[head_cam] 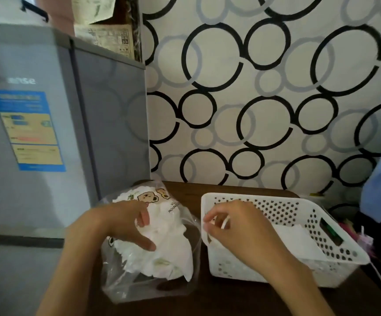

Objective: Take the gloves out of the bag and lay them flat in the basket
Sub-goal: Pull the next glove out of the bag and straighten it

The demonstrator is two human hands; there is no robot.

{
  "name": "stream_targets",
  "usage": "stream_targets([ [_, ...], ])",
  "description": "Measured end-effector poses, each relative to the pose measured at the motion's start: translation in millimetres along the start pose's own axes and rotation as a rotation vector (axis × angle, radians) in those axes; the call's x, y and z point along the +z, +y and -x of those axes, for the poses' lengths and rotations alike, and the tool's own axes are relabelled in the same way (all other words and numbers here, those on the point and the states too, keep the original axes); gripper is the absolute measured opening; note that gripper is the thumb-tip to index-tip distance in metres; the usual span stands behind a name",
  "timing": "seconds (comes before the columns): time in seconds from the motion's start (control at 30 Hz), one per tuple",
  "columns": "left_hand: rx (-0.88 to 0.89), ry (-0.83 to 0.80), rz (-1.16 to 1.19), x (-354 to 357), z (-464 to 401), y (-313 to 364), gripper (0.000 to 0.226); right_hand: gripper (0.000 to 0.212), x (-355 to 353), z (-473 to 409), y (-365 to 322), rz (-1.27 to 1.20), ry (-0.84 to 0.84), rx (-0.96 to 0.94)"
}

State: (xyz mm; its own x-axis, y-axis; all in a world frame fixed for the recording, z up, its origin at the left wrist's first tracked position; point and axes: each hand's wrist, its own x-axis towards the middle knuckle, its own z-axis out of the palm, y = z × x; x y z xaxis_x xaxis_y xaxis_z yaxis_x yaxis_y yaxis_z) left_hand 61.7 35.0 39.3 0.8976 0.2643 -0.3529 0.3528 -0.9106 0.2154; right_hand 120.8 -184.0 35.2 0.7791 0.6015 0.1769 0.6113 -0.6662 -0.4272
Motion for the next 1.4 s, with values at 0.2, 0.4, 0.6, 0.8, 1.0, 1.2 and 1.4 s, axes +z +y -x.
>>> stream_targets([
  [0.2, 0.043, -0.018, 0.059, 10.1, -10.4, 7.8, 0.022, 0.032, 53.3, -12.5, -47.4, 0.260, -0.288, 0.065],
  [0.4, 0.080, 0.093, 0.437, 4.7, -10.5, -15.5, 0.010, 0.030, 73.8, -16.4, -49.3, 0.341, -0.256, 0.069],
  [0.6, 0.206, 0.303, 0.295, 3.8, -9.2, -19.0, 0.019, 0.013, 65.3, -20.4, -44.7, 0.212, -0.130, 0.057],
  [0.8, 0.267, 0.274, 0.195, 6.0, -11.3, -17.3, 0.036, 0.036, 36.8, -19.8, -28.0, -0.006, -0.237, -0.023],
  [1.0, 0.295, 0.207, 0.212, 8.6, -14.9, -16.3, 0.022, 0.014, 24.7, -33.2, -0.1, -0.224, -0.016, -0.004],
  [1.2, 0.301, 0.195, 0.147, 10.2, -15.2, -8.7, 0.015, 0.027, 16.3, -37.7, 12.6, -0.506, -0.093, 0.035],
  [1.4, 0.502, 0.470, 0.307, 9.7, -14.7, 2.9, 0.071, 0.032, 31.7, -42.7, 5.4, -0.631, -0.116, 0.088],
])
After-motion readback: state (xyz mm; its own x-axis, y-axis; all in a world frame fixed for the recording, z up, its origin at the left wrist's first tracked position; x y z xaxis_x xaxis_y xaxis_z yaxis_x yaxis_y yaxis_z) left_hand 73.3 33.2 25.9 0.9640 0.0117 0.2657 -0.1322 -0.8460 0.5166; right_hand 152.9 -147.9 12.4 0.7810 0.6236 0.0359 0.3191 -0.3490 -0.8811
